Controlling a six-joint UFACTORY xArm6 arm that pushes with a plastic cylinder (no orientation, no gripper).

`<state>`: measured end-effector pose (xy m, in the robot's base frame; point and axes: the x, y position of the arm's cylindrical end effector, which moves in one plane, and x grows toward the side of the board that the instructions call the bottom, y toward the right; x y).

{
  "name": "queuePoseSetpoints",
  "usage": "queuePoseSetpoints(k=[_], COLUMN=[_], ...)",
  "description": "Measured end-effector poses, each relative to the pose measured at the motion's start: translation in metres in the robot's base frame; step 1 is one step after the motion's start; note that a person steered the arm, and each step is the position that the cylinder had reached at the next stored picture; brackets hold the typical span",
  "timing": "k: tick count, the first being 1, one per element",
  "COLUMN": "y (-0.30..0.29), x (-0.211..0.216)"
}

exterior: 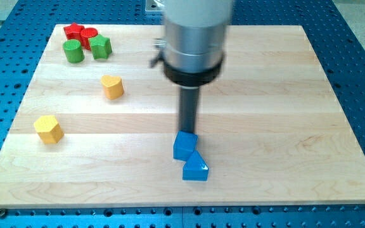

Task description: Move the yellow hexagon into the blue cube

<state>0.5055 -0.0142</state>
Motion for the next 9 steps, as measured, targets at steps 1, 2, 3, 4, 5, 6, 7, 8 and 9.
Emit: queuePoseSetpoints(k=[1,2,3,4,5,6,7,8,9], y=[-0.068,-0.154,-0.221,-0.227,-0.230,-0.247,-0.240,-0.174,-0.104], x=[0.005,0.010,0.043,0.038,0.008,-0.026,-0.045,-0.031,-0.001])
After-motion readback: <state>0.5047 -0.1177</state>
